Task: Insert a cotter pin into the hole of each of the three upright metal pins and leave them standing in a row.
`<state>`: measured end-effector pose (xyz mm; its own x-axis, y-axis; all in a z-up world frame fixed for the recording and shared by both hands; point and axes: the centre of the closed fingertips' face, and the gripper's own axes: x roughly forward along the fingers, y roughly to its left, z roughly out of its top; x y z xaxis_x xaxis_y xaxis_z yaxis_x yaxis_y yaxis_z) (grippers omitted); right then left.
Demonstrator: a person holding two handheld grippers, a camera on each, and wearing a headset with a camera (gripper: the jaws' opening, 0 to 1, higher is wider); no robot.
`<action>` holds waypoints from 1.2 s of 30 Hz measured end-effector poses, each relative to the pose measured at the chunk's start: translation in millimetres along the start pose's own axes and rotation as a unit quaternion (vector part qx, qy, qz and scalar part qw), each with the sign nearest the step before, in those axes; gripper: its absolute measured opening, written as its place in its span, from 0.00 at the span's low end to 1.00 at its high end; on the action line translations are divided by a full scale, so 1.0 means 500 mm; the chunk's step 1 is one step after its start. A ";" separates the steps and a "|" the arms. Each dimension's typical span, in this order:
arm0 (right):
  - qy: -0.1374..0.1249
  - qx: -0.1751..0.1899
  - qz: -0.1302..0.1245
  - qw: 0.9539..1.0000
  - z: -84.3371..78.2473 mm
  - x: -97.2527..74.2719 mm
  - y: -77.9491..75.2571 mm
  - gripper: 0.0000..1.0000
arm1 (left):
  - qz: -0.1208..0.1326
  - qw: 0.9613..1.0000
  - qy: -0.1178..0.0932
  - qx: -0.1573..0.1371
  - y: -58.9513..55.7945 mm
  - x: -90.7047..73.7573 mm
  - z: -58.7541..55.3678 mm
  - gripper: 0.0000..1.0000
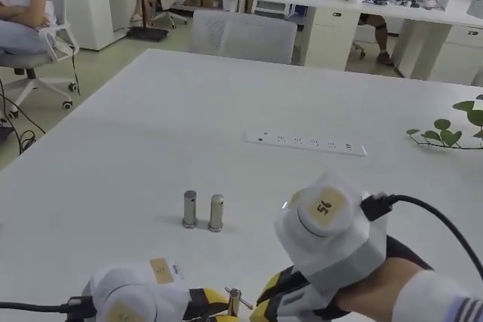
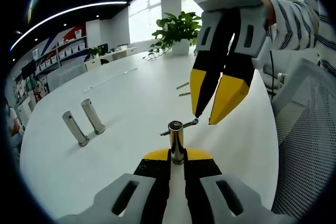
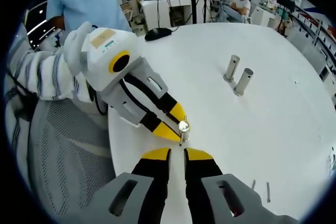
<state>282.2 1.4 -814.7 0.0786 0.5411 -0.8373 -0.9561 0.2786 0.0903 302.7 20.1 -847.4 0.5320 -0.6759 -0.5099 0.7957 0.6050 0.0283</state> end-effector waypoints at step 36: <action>-0.009 -0.005 -0.008 1.000 0.019 0.018 -0.012 0.05 | 0.001 1.000 0.001 -0.006 0.002 0.000 0.000 0.07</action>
<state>291.1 11.9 -817.6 0.0993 0.5510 -0.8286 -0.9574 0.2797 0.0713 303.5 20.4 -847.3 0.5327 -0.6740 -0.5118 0.7912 0.6113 0.0184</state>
